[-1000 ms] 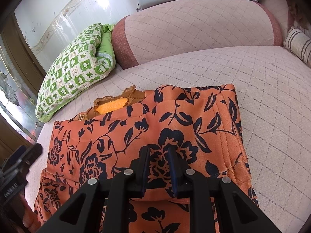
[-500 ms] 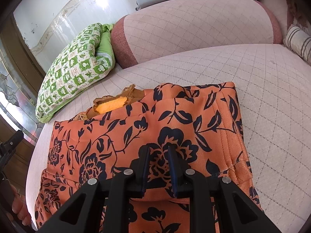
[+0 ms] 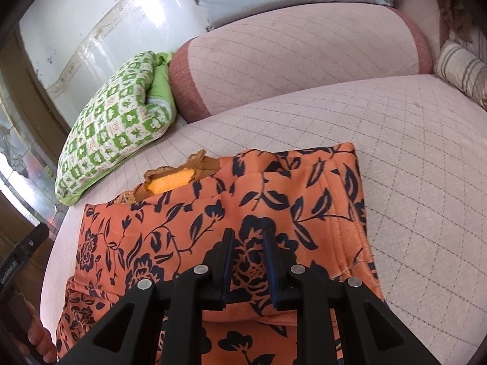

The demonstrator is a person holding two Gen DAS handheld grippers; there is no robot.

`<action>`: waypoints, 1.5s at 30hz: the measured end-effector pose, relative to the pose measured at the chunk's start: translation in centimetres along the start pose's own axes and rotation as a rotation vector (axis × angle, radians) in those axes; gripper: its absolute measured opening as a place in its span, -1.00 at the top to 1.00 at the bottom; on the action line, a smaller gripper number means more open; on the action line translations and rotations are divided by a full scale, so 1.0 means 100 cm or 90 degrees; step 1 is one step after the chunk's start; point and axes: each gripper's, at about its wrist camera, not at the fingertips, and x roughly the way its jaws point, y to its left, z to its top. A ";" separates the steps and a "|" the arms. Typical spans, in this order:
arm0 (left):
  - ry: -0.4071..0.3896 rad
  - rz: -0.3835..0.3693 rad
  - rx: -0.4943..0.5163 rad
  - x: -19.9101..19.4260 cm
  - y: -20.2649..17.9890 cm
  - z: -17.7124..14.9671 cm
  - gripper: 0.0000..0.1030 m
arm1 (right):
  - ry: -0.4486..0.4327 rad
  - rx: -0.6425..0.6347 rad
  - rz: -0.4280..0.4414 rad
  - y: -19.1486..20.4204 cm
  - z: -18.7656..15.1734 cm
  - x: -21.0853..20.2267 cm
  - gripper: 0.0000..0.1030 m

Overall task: Fold small clothes
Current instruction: 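Move both grippers to the blouse hem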

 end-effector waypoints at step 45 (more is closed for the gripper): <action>0.316 -0.169 -0.088 -0.105 0.191 -0.152 -0.32 | 0.072 0.167 0.125 -0.114 -0.163 -0.201 -0.57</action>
